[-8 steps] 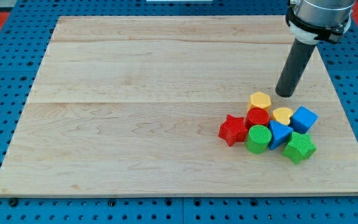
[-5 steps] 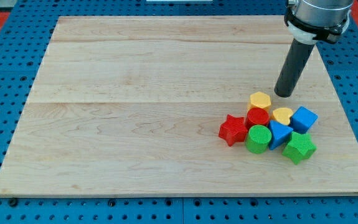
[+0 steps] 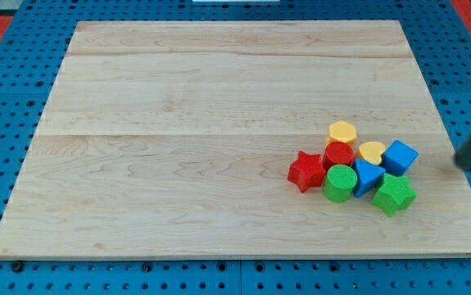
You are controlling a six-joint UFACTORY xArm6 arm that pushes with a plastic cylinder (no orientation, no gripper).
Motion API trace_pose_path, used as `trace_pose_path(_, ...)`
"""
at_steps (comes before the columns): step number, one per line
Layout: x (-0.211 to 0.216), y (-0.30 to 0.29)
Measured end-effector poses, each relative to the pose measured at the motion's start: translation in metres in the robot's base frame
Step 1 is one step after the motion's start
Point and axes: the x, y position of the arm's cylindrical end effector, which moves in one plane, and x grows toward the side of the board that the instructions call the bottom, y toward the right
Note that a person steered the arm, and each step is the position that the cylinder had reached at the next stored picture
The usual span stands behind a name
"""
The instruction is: Move the yellow hexagon to the top of the board
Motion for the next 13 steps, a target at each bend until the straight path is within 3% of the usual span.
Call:
trace_pose_path(2,0.0,-0.078)
trace_pose_path(8,-0.046,-0.118)
trace_pose_path(9,-0.036,-0.15)
trace_pose_path(11,-0.123,-0.178)
trace_pose_path(12,-0.129,-0.203)
trace_pose_path(13,-0.167,-0.202)
